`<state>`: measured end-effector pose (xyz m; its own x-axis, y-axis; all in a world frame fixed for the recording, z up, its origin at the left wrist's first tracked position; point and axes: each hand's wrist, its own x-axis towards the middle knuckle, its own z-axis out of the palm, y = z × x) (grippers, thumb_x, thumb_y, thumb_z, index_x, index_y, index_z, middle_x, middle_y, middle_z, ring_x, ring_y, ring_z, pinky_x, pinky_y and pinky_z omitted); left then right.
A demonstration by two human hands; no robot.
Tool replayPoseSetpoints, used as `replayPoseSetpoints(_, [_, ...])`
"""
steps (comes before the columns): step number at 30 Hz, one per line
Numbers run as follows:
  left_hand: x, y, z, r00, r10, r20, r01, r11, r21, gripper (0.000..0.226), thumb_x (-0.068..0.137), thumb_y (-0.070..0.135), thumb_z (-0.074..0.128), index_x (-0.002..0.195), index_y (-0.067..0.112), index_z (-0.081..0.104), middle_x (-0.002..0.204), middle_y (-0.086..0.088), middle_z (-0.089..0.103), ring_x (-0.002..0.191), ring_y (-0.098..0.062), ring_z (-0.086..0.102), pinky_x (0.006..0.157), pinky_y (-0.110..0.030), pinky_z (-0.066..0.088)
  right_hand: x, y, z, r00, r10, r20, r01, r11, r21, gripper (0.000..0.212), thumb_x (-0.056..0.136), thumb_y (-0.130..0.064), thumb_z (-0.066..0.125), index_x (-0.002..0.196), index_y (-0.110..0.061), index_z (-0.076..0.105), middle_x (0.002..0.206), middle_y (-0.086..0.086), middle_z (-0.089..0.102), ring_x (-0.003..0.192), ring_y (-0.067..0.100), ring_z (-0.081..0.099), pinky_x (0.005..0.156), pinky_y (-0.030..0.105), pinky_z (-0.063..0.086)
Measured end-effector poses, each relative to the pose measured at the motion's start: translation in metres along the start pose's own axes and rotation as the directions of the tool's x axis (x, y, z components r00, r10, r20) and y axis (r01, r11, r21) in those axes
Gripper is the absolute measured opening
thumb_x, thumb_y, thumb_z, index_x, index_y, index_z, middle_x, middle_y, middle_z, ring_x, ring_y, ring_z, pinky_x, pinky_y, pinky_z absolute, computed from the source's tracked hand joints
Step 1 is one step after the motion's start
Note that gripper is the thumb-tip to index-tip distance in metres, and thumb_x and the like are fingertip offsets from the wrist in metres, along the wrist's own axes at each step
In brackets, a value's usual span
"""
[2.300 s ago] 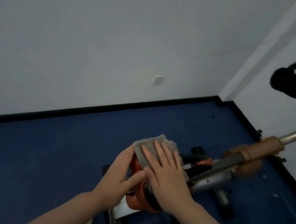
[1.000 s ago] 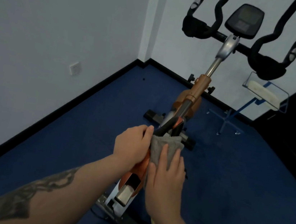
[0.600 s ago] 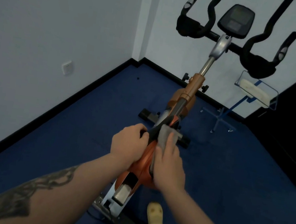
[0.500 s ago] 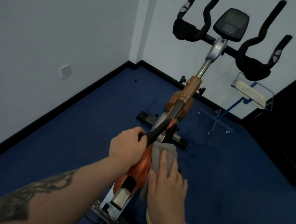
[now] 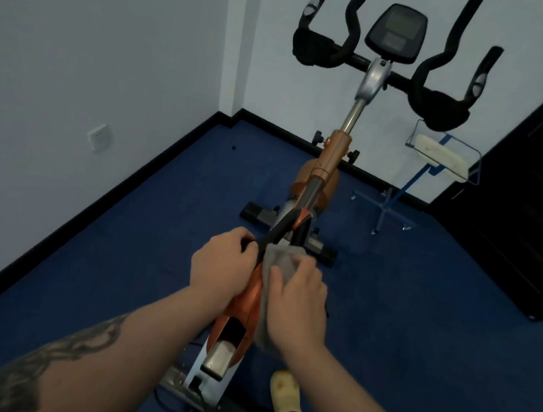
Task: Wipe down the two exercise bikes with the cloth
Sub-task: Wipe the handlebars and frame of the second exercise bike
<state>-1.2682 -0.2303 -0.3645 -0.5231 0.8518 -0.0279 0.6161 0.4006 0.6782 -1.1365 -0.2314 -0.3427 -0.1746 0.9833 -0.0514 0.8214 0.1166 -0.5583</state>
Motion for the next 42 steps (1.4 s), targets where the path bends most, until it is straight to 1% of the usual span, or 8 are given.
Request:
replayPoseSetpoints(3, [0.002, 0.001, 0.0, 1.0, -0.001, -0.004, 0.001, 1.0, -0.003, 0.018, 0.094, 0.039, 0.046, 0.1, 0.036, 0.062, 0.078, 0.018, 0.058, 0.07, 0.002, 0.053, 0.057, -0.024, 0.039, -0.015, 0.003, 0.005, 0.996, -0.076, -0.056, 0.071, 0.994, -0.088, 0.042, 0.096, -0.048, 0.03, 0.129, -0.024, 0.037, 0.134, -0.001, 0.042, 0.12, 0.017, 0.041, 0.098, 0.034, 0.04])
replayPoseSetpoints(9, [-0.001, 0.003, -0.002, 1.0, 0.004, -0.017, -0.004, 1.0, -0.018, 0.016, 0.093, 0.038, 0.046, 0.098, 0.036, 0.061, 0.076, 0.022, 0.052, 0.068, 0.008, 0.044, 0.056, -0.019, 0.03, 0.012, -0.005, 0.0, 1.0, -0.024, -0.014, 0.023, 1.0, -0.016, 0.027, 0.1, -0.041, 0.036, 0.119, -0.024, 0.036, 0.122, 0.001, 0.051, 0.101, 0.02, 0.054, 0.073, 0.033, 0.045])
replayPoseSetpoints(15, [-0.005, 0.005, -0.001, 0.997, -0.021, -0.07, 0.02, 1.0, -0.018, 0.018, 0.093, 0.04, 0.049, 0.099, 0.033, 0.065, 0.085, 0.017, 0.062, 0.075, -0.004, 0.055, 0.057, -0.024, 0.038, -0.017, 0.002, 0.006, 0.999, 0.02, 0.032, -0.018, 0.996, -0.083, 0.062, 0.097, -0.051, 0.03, 0.15, -0.025, 0.01, 0.156, 0.009, 0.021, 0.137, 0.027, 0.031, 0.107, 0.048, 0.035])
replayPoseSetpoints(18, [-0.003, 0.008, -0.002, 0.995, -0.075, -0.065, 0.075, 0.997, -0.001, 0.022, 0.092, 0.045, 0.049, 0.101, 0.032, 0.064, 0.089, 0.014, 0.062, 0.077, -0.009, 0.056, 0.062, -0.028, 0.041, 0.004, -0.005, 0.006, 0.989, 0.117, 0.085, -0.105, 0.986, -0.129, 0.07, 0.1, -0.049, 0.026, 0.154, -0.016, -0.002, 0.159, 0.011, 0.017, 0.136, 0.03, 0.033, 0.106, 0.046, 0.036])
replayPoseSetpoints(22, [-0.003, 0.008, -0.002, 0.995, -0.095, -0.038, 0.095, 0.995, 0.007, 0.025, 0.091, 0.047, 0.048, 0.101, 0.032, 0.065, 0.092, 0.011, 0.063, 0.079, -0.011, 0.055, 0.064, -0.029, 0.041, 0.032, -0.012, -0.001, 0.962, 0.219, 0.162, -0.207, 0.974, -0.088, 0.068, 0.101, -0.046, 0.026, 0.154, -0.008, 0.004, 0.15, 0.013, 0.035, 0.124, 0.033, 0.047, 0.094, 0.041, 0.042])
replayPoseSetpoints(28, [-0.003, 0.008, -0.002, 0.996, -0.083, -0.045, 0.084, 0.996, 0.008, 0.022, 0.091, 0.045, 0.048, 0.093, 0.031, 0.065, 0.084, 0.013, 0.063, 0.075, -0.009, 0.057, 0.065, -0.029, 0.045, -0.013, 0.004, 0.004, 0.997, 0.017, 0.074, -0.006, 0.989, -0.144, 0.071, 0.098, -0.052, 0.025, 0.154, -0.014, 0.003, 0.157, 0.008, 0.02, 0.136, 0.025, 0.033, 0.109, 0.043, 0.035])
replayPoseSetpoints(32, [-0.002, 0.009, -0.003, 0.996, -0.079, -0.036, 0.079, 0.997, 0.005, 0.023, 0.091, 0.043, 0.048, 0.09, 0.028, 0.065, 0.081, 0.011, 0.062, 0.073, -0.009, 0.057, 0.068, -0.032, 0.049, 0.017, -0.005, 0.004, 0.986, 0.139, 0.097, -0.128, 0.985, -0.112, 0.062, 0.1, -0.048, 0.026, 0.15, -0.011, 0.02, 0.146, 0.012, 0.039, 0.122, 0.029, 0.049, 0.089, 0.037, 0.043])
replayPoseSetpoints(42, [-0.002, 0.009, -0.003, 0.996, -0.078, -0.043, 0.078, 0.997, 0.012, 0.023, 0.091, 0.044, 0.047, 0.092, 0.029, 0.065, 0.08, 0.01, 0.062, 0.072, -0.011, 0.058, 0.066, -0.031, 0.049, -0.027, 0.01, 0.005, 0.986, 0.162, -0.034, -0.147, 0.953, 0.264, 0.059, 0.094, -0.054, 0.035, 0.144, -0.023, 0.032, 0.137, 0.001, 0.046, 0.115, 0.017, 0.05, 0.091, 0.035, 0.046])
